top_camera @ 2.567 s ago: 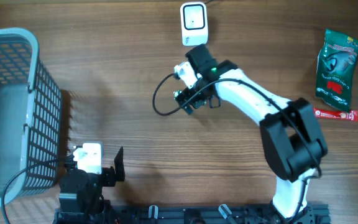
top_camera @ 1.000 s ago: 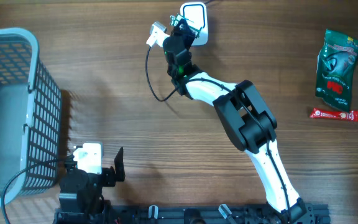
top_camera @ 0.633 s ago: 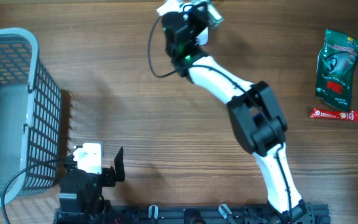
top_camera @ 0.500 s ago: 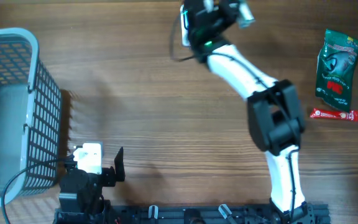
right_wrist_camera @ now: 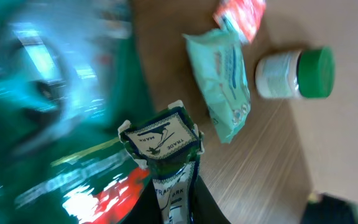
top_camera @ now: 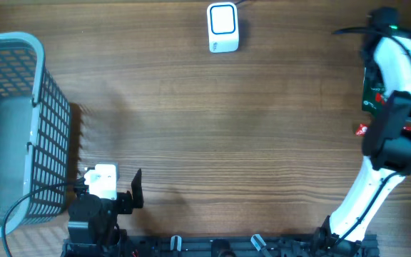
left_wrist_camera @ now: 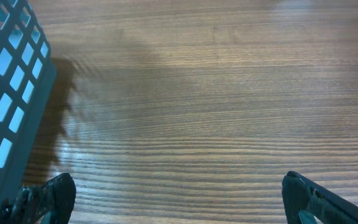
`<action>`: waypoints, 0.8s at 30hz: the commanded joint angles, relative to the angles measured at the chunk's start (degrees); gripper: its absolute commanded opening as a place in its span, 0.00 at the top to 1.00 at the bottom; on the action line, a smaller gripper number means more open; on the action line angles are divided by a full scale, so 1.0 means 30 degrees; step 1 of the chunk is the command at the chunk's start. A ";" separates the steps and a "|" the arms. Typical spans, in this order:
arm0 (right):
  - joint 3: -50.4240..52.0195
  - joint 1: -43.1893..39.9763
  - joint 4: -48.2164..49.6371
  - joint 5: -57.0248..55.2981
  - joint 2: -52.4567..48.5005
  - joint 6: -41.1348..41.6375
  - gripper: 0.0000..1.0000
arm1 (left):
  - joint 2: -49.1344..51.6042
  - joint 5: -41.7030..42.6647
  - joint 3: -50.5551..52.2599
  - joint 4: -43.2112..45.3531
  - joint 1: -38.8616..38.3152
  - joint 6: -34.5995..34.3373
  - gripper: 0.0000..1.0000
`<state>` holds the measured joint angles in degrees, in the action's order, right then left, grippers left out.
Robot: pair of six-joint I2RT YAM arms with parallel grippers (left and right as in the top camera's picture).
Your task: Scan the item barcode
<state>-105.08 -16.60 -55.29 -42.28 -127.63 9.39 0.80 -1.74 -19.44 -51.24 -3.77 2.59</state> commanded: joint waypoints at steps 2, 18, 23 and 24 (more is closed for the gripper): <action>0.1705 -0.2659 0.1348 0.2929 0.0175 0.0852 0.96 | -0.0117 0.0219 0.0015 0.0044 -0.0080 -0.0240 0.00; -0.1239 -0.1311 0.0503 1.4105 0.8757 0.0532 0.00 | -0.0117 0.0219 0.0015 0.0051 -0.0080 -0.0240 0.00; -0.1239 0.0933 -0.0328 1.4112 1.5351 0.2426 0.00 | -0.0117 0.0219 0.0015 0.0044 -0.0080 -0.0240 0.00; -0.1239 0.1158 -0.0670 1.4105 1.6356 0.2958 0.00 | -0.0117 0.0219 0.0015 0.0044 -0.0080 -0.0240 0.00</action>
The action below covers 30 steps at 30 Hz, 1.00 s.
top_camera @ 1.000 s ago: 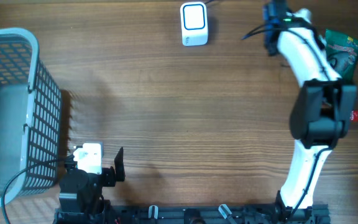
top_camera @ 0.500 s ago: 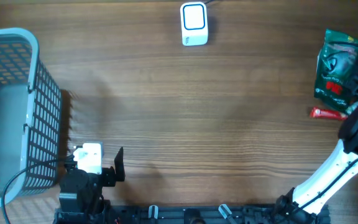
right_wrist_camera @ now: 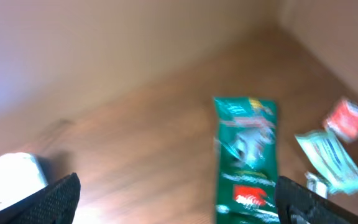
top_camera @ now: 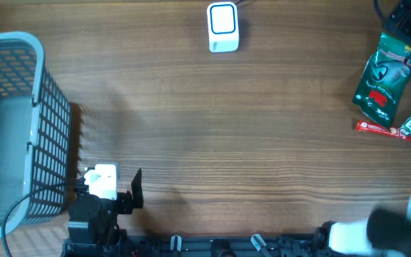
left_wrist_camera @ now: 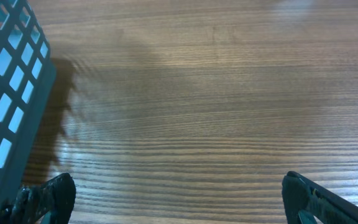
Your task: Scan the item barcode
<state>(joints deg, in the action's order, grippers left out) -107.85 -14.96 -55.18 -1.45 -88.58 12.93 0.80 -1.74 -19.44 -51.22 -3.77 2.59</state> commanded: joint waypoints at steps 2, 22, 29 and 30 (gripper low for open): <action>-0.0313 0.0787 -0.1056 0.0488 0.5588 0.2674 0.00 | -0.0117 0.0219 0.0015 0.0044 -0.0080 -0.0240 0.00; 0.1086 0.0787 -0.3803 0.0066 1.3012 0.3694 0.00 | -0.0117 0.0219 0.0015 0.0036 -0.0080 -0.0240 0.00; 1.0193 0.1880 0.5122 0.0335 1.8943 0.3672 0.00 | -0.0117 0.0219 0.0015 0.0036 -0.0080 -0.0240 0.00; 1.2036 0.2084 0.6768 0.0510 2.0087 0.3665 0.00 | -0.0117 0.0219 0.0015 0.0036 -0.0080 -0.0240 0.00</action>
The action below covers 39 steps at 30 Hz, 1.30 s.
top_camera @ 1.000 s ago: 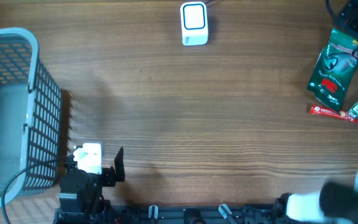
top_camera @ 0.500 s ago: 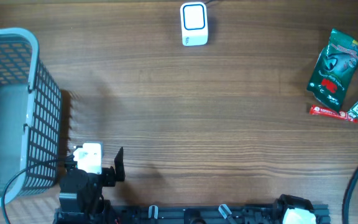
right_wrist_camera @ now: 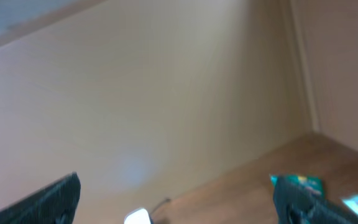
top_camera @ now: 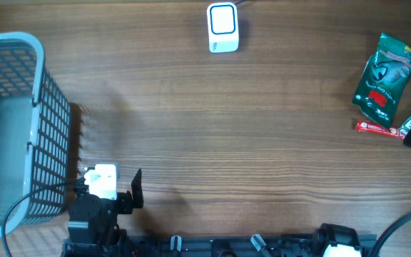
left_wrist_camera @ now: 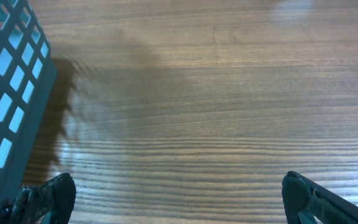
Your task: Scan the item barcode
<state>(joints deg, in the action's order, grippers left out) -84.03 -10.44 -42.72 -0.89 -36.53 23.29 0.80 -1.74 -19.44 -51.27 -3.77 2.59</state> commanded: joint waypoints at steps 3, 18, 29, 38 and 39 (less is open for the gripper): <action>0.9442 0.1435 0.7453 0.0466 0.5770 0.0219 0.00 | -0.0117 0.0219 0.0015 0.0051 -0.0080 -0.0240 0.00; 2.5747 0.2586 2.0305 0.1086 1.2109 -0.0226 0.00 | -0.0117 0.0219 0.0015 0.0051 -0.0080 -0.0240 0.00; 2.7911 0.2586 1.5074 0.0109 1.2116 -0.0838 0.00 | -0.0117 0.0219 0.0015 0.0051 -0.0080 -0.0240 0.00; 2.7911 0.2586 1.4338 0.0663 1.1489 -0.1231 0.00 | -0.0117 0.0219 0.0015 0.0051 -0.0080 -0.0240 0.00; 2.7911 0.2579 1.4338 0.0663 1.1489 -0.1246 0.00 | -0.0117 0.0219 0.0015 0.0051 -0.0080 -0.0240 0.00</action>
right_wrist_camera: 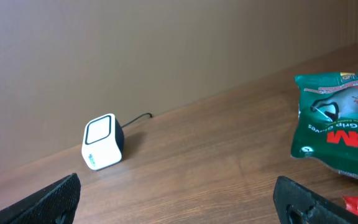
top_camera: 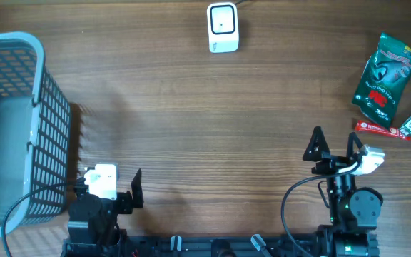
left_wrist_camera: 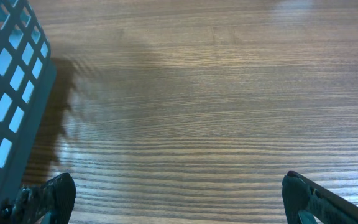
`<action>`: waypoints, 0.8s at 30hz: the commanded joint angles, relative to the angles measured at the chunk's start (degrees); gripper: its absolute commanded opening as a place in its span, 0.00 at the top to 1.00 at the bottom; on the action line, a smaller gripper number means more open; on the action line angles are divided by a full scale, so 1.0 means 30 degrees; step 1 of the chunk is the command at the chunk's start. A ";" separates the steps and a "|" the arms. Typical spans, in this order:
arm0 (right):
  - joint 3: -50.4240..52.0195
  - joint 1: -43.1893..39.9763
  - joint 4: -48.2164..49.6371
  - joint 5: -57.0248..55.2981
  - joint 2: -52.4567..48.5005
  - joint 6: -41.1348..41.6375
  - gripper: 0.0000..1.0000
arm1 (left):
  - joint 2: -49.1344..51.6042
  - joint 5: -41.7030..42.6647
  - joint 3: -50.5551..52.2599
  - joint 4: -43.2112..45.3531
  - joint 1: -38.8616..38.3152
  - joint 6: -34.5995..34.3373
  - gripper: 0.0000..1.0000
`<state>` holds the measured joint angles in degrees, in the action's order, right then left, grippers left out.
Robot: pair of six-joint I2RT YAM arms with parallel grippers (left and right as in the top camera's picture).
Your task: Scan the item barcode
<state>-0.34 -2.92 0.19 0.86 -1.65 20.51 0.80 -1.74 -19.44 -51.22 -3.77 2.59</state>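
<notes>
A white cube barcode scanner (top_camera: pixel 223 27) with a cable stands at the table's far edge, also in the right wrist view as the scanner (right_wrist_camera: pixel 101 149). The green snack packet (top_camera: pixel 384 78) lies flat at the far right, label up, and shows as the packet (right_wrist_camera: pixel 340 134) ahead of the right fingers. My right gripper (right_wrist_camera: pixel 176 204) is open and empty near the front edge, well short of the packet. My left gripper (left_wrist_camera: pixel 176 200) is open over bare wood at the front left, holding nothing.
A grey wire basket (top_camera: pixel 13 128) fills the left side, its wall (left_wrist_camera: pixel 8 99) close to the left fingers. Beside the packet lie a red stick pack (top_camera: pixel 380 128), a small wrapped item and a teal pack at the right edge.
The right arm was at the far right edge with its camera on the wall. Now it sits low at the front right, open, facing the scanner and packet. The left arm has not moved.
The right gripper was first over the far right items, close on the green packet's top. Then the packet lay flat on the table with the gripper open and away. The arm then stood at the right edge, and now rests at the front.
</notes>
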 commanded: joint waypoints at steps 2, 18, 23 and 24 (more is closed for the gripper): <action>0.0015 0.0073 0.0036 0.0080 -0.0138 -0.0313 0.00 | -0.0117 0.0219 0.0015 0.0036 -0.0080 -0.0240 0.00; 0.0015 0.0080 -0.0036 0.0809 0.0517 -0.4320 0.00 | -0.0117 0.0219 0.0015 0.0044 -0.0080 -0.0240 0.00; 0.0015 0.0080 -0.0080 0.0794 0.0495 -0.4131 0.00 | -0.0117 0.0219 0.0015 0.0044 -0.0080 -0.0240 0.00; 0.0015 0.0080 -0.0087 0.0678 0.0495 -0.3745 0.00 | -0.0117 0.0219 0.0015 0.0036 -0.0080 -0.0240 0.00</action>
<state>-0.36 -2.92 -0.05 2.15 -1.10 9.50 0.80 -1.74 -19.44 -51.22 -3.77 2.59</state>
